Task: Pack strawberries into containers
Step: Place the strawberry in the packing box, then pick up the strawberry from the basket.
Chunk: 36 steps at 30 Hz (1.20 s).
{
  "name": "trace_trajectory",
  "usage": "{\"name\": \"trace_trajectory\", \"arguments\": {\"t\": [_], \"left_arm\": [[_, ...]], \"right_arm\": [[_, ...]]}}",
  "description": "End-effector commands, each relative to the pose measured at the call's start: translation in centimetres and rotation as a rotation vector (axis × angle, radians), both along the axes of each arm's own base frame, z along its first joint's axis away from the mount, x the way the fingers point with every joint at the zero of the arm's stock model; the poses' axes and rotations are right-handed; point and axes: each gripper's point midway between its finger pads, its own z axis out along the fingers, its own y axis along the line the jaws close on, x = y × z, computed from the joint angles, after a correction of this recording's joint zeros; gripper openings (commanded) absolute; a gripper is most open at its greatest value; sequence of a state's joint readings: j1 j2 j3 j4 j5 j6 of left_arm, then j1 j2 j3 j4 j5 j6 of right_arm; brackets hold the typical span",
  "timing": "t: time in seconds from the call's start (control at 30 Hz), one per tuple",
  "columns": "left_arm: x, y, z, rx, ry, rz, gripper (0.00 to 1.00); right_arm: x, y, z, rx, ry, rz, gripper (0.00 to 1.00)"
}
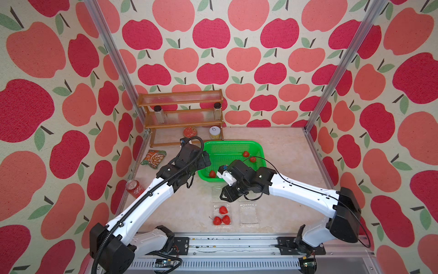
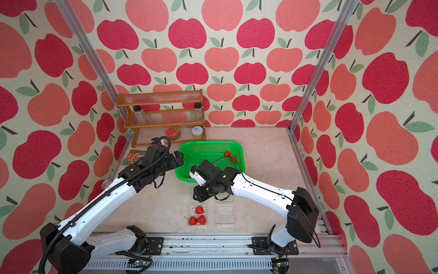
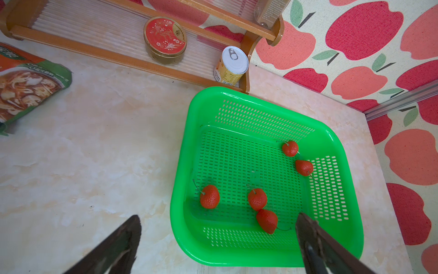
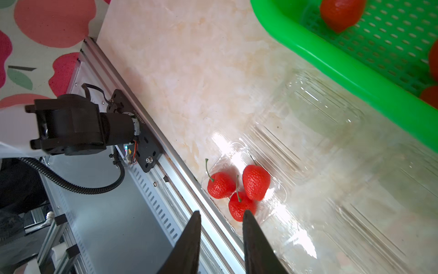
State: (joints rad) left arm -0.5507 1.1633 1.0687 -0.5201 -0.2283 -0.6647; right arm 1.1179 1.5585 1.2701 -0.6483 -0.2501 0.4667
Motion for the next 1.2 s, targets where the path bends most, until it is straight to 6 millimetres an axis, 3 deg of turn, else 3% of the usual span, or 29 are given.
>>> {"name": "trace_trajectory", "arguments": {"t": [0.0,0.17,0.3,0.4,0.5,0.63,0.73,0.9,1.17], "left_arm": [[-1.0,1.5,0.1,0.009,0.027,0.028,1.00],[-2.3,4.7,1.1,-0.004,0.027,0.125,0.99],[-3.1,6.4,1.4,-0.039,0.047,0.166,0.99],[-3.5,5.8,0.7,-0.065,0.087,0.130,1.00],[-4.7,4.5,-1.3,-0.087,0.180,0.077,1.00],[-7.7,3.5,-4.4,-0.088,0.306,0.034,0.99],[-9.6,3.1,-5.9,-0.103,0.352,0.027,0.98],[-10.6,2.7,-7.0,-0.148,0.364,0.014,0.98],[-10.2,1.8,-7.2,-0.151,0.369,-0.021,0.98]], "right_arm": [[-3.5,1.1,-2.8,-0.065,0.090,0.144,0.31],[-6.4,3.8,-4.0,-0.060,0.147,0.244,0.31],[-7.3,5.0,-4.8,-0.079,0.169,0.281,0.31],[-5.6,4.7,-4.4,-0.032,0.187,0.204,0.31],[0.1,2.4,-2.6,0.020,0.145,0.029,0.32],[8.3,-3.6,0.9,-0.020,-0.081,-0.178,0.39],[13.4,-7.8,1.6,-0.106,-0.192,-0.276,0.43],[19.9,-11.9,-0.6,-0.289,-0.257,-0.331,0.42],[27.4,-12.1,-4.3,-0.389,-0.324,-0.337,0.42]]}}
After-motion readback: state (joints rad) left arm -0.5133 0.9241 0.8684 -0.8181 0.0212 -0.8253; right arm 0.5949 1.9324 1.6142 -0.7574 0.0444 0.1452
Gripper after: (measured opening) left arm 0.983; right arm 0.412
